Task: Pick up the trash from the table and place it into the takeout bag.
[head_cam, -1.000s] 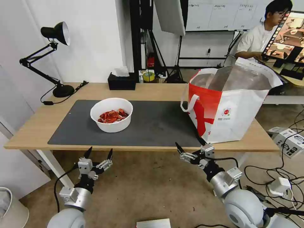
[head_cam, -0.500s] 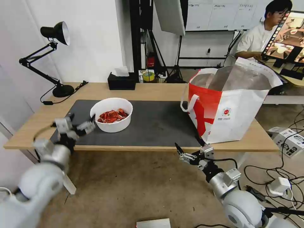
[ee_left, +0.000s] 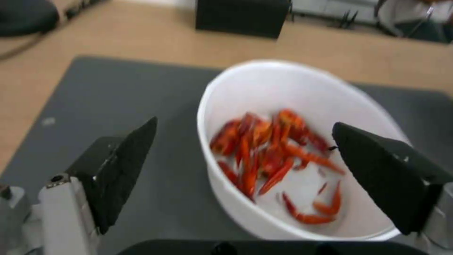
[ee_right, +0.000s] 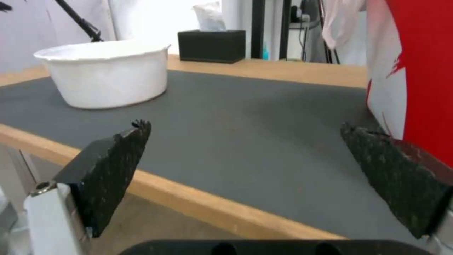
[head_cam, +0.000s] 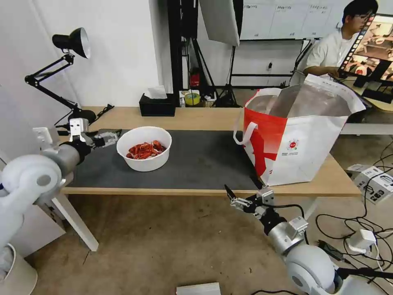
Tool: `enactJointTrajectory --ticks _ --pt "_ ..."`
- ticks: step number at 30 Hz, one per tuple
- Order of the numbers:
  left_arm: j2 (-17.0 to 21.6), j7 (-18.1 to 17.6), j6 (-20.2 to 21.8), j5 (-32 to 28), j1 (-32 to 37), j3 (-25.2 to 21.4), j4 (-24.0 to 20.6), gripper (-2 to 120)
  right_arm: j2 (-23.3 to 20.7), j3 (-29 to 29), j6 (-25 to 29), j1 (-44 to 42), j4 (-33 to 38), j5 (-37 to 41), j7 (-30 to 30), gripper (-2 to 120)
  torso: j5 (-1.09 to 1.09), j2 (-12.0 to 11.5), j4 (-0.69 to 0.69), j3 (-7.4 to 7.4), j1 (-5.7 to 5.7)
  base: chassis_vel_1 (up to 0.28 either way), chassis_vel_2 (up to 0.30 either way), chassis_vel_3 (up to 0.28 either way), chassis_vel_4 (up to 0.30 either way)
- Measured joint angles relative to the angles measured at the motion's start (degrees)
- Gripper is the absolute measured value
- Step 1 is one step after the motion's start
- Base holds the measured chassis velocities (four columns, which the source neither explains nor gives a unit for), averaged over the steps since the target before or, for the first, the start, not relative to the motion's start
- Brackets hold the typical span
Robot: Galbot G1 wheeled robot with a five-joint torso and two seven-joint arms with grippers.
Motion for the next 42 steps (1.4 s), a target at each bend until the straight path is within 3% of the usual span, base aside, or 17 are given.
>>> enactJointTrajectory --ticks 4,18,26,42 --pt "-0.47 -0.05 2.19 -1.62 -4.51 4.26 3.78 100 0.53 0.06 0.23 -0.79 -0.17 -0.6 -0.09 100 0.01 0.0 0.0 0.0 0.0 0.0 0.0 0.0 0.0" --pt "-5.02 -1.54 3.84 -1.9 -14.47 14.39 11.32 100 0.59 0.47 0.9 -1.75 -0.76 -1.29 -0.18 100 0.01 0.01 0.01 -0.01 0.0 0.0 0.0 0.0 0.0" --pt "-7.15 -5.24 6.16 -1.86 -19.47 19.74 15.29 100 0.7 0.59 1.14 -1.83 -1.26 -1.3 -0.18 100 0.01 0.01 0.0 -0.01 0.0 0.0 0.0 0.0 0.0" --pt "-8.78 -7.65 7.22 -4.06 -21.49 21.73 17.98 96 0.58 0.59 1.25 -1.66 -1.3 -1.42 -0.08 100 0.0 0.01 0.01 -0.01 -0.01 0.0 0.0 0.0 0.0"
